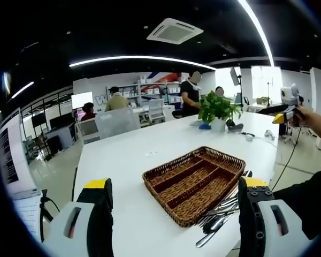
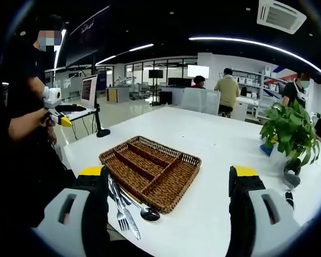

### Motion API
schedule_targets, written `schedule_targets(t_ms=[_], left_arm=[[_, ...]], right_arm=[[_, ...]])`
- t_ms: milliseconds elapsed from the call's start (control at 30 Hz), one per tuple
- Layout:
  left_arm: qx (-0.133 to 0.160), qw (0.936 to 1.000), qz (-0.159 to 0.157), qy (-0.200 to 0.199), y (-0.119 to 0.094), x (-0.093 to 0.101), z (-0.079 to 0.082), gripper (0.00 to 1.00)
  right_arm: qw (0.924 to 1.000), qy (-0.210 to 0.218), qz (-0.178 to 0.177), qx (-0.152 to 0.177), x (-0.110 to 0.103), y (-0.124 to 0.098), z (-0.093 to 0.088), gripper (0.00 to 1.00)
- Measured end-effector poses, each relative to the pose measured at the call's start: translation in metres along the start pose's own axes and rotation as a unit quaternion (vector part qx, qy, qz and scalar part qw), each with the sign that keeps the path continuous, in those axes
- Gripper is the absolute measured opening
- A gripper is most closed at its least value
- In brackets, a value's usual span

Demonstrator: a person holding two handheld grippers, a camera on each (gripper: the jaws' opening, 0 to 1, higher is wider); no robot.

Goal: Arrange the knives, forks, and spoons in their matching storage slots by inserting each utensil handle-first until every utensil is classified and aligned in the correct compartment

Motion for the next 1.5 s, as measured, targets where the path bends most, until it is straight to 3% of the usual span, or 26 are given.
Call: schedule_targets(t_ms=[100,167,567,733,867,933,1500], left_arm=[[0.001,1.0,0.001,-0.004,0.0,-0.003,0.002,1.0],[0.024,0.9989,-0.015,-0.037,-0.001,-0.002,0.006,1.0],[0.009,0.9999,-0.007,-0.006,0.0,0.012,-0.008,1.0],[-0.016,0.9996,-0.023,0.004,0.002,0.023,-0.018,1.0],[-0.019,0.9991,-0.034,0.019,0.001,0.026,-0.02,1.0],[-0.006,0.9992,-0.032,0.023,-0.004,0.025,-0.018,1.0],[0.003,0.9995,-0.02,0.024,-0.017,0.027,-0.023,1.0]], right_arm=[[1.0,0.004,-0.002,0.002,0.001,0.002,-0.002,1.0],[0.9999,0.008,-0.009,0.005,0.004,0.001,-0.006,1.0],[1.0,0.008,0.0,0.003,-0.002,-0.001,-0.015,1.0],[1.0,0.002,-0.002,0.0,-0.006,-0.003,-0.014,1.0],[0.9998,-0.013,0.005,-0.013,-0.014,-0.001,-0.013,1.0],[0.9992,-0.037,0.003,-0.013,-0.016,-0.002,-0.01,1.0],[0.9992,-0.038,0.007,0.008,-0.016,0.004,-0.023,1.0]])
Point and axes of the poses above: the point that each gripper's makers call its tool centre point, and the gripper's own axes: y roughly forward along the fingers, x roughly to its right, z roughly out of its top, the point moved 10 cm from there along -y, roughly backward along the fingers, and after that the axes turned 10 degrees about -x, right-handed, at the moved point
